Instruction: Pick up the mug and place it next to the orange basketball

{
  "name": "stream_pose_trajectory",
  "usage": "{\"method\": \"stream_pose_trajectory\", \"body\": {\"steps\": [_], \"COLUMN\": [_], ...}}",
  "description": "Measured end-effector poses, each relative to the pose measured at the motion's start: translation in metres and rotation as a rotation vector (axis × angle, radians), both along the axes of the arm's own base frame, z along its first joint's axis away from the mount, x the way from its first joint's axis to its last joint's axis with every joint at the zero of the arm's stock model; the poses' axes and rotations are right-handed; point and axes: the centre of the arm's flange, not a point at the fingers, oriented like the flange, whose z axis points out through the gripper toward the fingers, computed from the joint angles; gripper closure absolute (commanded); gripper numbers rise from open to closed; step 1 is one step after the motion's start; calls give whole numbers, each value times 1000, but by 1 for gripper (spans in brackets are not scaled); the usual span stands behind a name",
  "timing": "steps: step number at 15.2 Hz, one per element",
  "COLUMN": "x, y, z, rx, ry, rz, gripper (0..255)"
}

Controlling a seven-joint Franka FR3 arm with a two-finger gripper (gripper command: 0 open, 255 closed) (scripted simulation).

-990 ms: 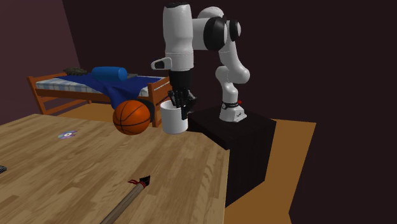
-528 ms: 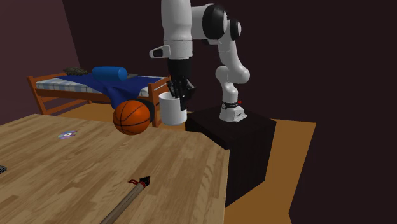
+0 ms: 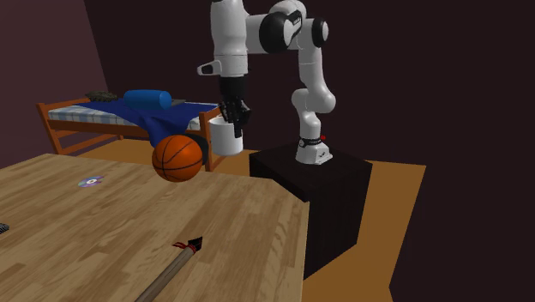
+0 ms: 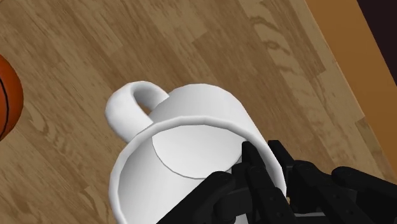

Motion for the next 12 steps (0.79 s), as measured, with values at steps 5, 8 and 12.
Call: {"method": "stream_pose_trajectory", "body": {"steps": [5,8,12], "x": [-14,-21,-33], "y": [-67,-105,-159], "z": [-3,1,1], "rx": [0,0,0], "ry": [0,0,0], "rz": [-1,-1,-1], "gripper": [255,255,255]}}
